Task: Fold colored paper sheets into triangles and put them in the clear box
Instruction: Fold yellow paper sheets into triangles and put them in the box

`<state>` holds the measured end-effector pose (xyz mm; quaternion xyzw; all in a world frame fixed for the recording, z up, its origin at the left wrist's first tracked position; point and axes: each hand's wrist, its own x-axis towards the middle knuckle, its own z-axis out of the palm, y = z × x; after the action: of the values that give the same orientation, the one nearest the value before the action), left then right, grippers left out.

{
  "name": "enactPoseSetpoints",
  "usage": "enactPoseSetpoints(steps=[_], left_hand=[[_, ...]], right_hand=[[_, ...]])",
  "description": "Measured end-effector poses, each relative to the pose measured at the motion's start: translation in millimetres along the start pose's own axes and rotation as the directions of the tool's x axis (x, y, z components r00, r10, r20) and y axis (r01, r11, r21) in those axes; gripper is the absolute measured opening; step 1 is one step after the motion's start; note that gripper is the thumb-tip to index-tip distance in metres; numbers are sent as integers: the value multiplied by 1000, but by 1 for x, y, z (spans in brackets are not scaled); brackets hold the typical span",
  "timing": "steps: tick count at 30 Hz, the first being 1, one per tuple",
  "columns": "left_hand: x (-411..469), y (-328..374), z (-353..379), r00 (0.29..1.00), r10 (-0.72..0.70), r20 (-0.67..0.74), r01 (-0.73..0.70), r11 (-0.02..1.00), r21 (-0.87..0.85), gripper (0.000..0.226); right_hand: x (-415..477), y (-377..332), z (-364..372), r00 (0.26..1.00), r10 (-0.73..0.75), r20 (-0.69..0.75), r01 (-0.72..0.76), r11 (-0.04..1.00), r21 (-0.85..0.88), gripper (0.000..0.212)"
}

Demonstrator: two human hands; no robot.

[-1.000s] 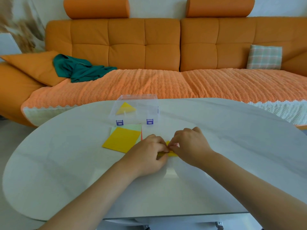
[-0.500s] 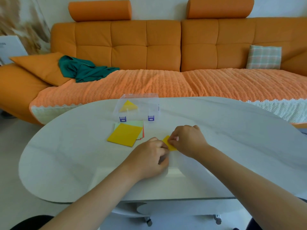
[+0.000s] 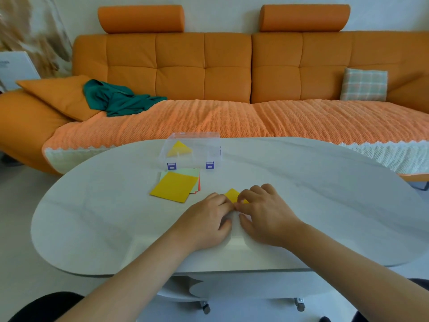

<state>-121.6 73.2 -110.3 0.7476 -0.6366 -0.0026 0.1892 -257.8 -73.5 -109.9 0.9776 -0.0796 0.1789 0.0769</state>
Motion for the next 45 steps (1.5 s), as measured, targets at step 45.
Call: enactPoseSetpoints(steps=[45], left_hand=[[-7,2,-6,995,-86,59,74,981,177,55]], right_hand=[[-1,5,0,989,108,103,-111,993,26,41]])
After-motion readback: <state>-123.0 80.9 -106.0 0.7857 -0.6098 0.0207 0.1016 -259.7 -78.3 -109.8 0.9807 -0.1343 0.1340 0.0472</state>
